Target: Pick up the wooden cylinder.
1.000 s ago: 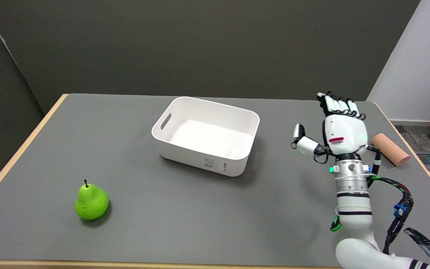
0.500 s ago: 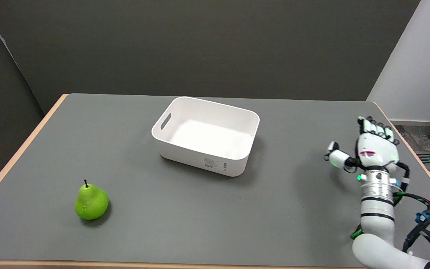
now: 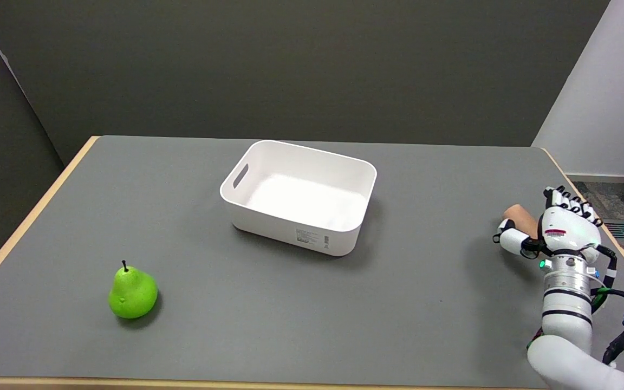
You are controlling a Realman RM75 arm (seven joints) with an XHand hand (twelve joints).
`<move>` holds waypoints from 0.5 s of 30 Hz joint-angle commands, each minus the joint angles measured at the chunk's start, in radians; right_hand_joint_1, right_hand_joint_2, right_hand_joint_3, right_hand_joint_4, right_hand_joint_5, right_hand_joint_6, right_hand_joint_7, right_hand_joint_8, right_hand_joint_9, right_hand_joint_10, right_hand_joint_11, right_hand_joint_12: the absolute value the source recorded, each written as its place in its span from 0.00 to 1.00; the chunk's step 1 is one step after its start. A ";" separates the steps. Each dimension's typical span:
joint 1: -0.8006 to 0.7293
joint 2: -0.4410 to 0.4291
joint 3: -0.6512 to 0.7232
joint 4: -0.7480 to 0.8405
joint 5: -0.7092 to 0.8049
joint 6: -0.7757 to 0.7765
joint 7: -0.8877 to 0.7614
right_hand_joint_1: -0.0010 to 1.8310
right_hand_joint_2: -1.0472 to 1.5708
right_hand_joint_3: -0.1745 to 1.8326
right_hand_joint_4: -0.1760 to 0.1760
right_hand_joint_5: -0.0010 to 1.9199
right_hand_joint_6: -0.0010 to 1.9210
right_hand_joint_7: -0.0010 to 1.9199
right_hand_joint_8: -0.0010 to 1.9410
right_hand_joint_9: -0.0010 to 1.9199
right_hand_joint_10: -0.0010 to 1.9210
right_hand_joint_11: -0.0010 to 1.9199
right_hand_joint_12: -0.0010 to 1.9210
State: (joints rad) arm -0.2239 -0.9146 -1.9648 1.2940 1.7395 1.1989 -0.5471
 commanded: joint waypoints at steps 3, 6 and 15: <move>-0.013 0.001 -0.011 -0.039 -0.003 -0.114 0.005 0.31 0.67 0.58 0.20 0.07 0.23 0.11 0.26 0.08 0.39 0.01 0.73; -0.017 0.001 -0.015 -0.041 -0.003 -0.115 0.011 0.31 0.67 0.58 0.20 0.07 0.22 0.11 0.26 0.08 0.39 0.01 0.73; -0.019 0.002 -0.016 -0.050 -0.006 -0.122 0.040 0.31 0.67 0.58 0.21 0.07 0.22 0.11 0.26 0.08 0.39 0.02 0.72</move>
State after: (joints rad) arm -0.2354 -0.9120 -1.9707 1.2650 1.7404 1.1170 -0.5323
